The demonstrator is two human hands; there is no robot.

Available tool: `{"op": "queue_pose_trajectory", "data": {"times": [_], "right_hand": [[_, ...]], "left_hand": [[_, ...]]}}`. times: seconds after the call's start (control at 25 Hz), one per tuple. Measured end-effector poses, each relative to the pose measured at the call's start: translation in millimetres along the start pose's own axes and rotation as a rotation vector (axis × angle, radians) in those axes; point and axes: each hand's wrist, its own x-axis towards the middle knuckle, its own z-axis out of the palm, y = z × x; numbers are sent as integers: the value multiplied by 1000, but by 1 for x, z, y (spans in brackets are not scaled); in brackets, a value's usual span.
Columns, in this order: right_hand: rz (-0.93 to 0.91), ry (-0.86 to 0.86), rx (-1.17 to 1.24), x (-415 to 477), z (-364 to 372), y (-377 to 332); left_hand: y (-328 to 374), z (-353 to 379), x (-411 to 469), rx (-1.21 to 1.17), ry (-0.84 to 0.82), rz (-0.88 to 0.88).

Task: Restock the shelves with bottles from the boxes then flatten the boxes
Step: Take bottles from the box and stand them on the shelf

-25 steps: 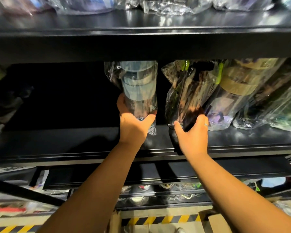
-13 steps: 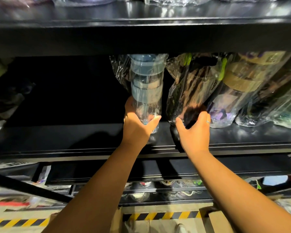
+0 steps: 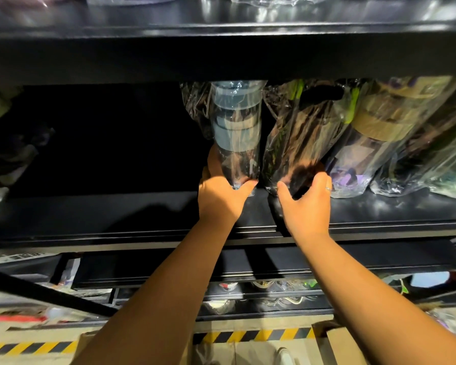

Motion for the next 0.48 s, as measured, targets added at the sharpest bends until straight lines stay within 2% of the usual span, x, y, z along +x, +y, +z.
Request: {"op": "queue_pose_trajectory", "data": {"times": [0.12,0.32,0.48], "right_hand": [[-10,-1,-5,0,0,0],[-12,14,-11,-1,-2,-1],[-16,18,2,-2,-3,-3]], "left_hand": [[0,2,1,2,-8,-47],[-5,-3,0,-74,-18,14],[-1,-8,11,-200,-116,-55]]}}
